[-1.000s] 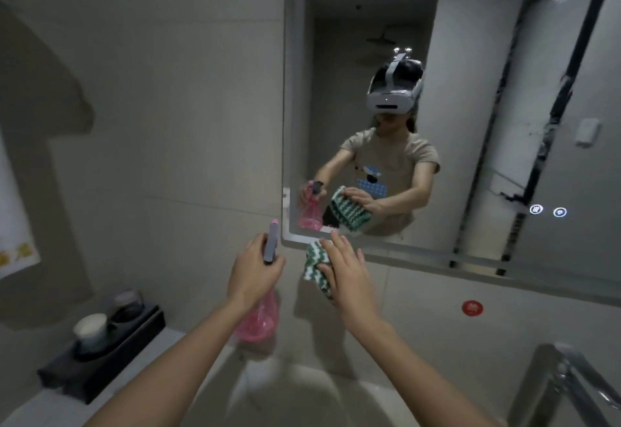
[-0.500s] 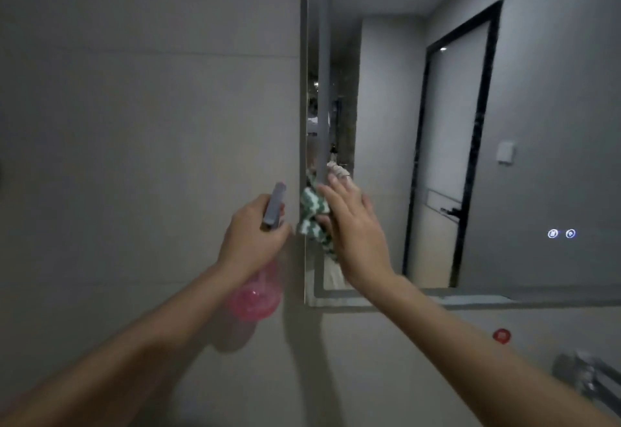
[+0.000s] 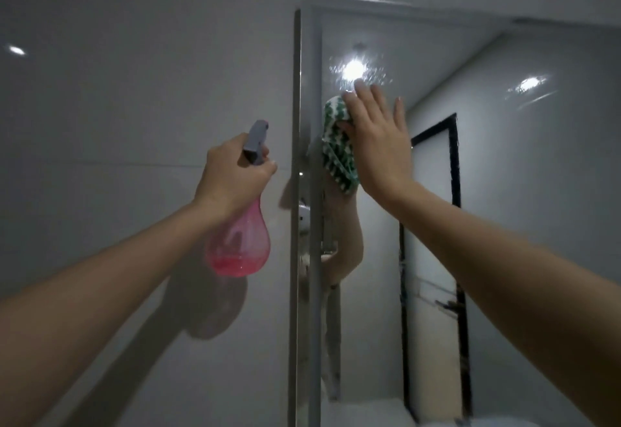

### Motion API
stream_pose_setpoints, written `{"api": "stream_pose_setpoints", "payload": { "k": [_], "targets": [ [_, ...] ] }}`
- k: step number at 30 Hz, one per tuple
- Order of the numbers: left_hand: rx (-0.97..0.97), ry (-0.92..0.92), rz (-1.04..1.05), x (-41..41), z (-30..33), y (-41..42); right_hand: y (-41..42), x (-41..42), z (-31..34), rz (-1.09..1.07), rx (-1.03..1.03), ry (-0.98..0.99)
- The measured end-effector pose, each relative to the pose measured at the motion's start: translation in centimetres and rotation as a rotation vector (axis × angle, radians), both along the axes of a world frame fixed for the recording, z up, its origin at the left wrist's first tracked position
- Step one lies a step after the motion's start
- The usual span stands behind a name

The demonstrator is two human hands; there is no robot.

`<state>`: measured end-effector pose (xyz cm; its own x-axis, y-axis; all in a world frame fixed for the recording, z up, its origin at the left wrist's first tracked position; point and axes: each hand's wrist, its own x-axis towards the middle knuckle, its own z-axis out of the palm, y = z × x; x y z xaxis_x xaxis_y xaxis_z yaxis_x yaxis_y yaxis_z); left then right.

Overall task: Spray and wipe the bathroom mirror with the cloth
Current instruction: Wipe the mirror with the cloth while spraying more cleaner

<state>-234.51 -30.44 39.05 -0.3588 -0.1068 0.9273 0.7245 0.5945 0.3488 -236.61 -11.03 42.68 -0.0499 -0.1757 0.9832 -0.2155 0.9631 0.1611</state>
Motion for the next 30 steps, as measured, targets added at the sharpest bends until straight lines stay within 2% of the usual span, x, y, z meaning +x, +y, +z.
{"api": "stream_pose_setpoints", "payload": {
  "k": [5, 9, 11, 17, 26, 30],
  "targets": [
    [0.033, 0.019, -0.021, -1.1, 4.2, 0.5, 0.3, -3.9, 2.6, -0.105, -0.022, -0.011],
    [0.037, -0.005, -0.009, -2.2, 4.7, 1.2, -0.3, -7.2, -0.9, 0.070, -0.086, -0.076],
    [0.038, -0.009, -0.005, -2.8, 4.4, 1.4, -0.6, -8.1, -2.8, 0.066, -0.053, -0.011],
    [0.084, -0.044, -0.011, -3.9, 2.9, 2.4, -0.5, -8.4, -4.1, -0.217, 0.102, 0.239],
    [0.103, -0.052, 0.002, -3.8, 0.9, 2.5, -1.0, -8.8, -4.9, -0.038, 0.082, 0.258],
    [0.080, -0.065, 0.026, -3.8, 0.0, 2.6, -0.7, -8.6, -5.6, -0.012, 0.143, 0.272]
  ]
}}
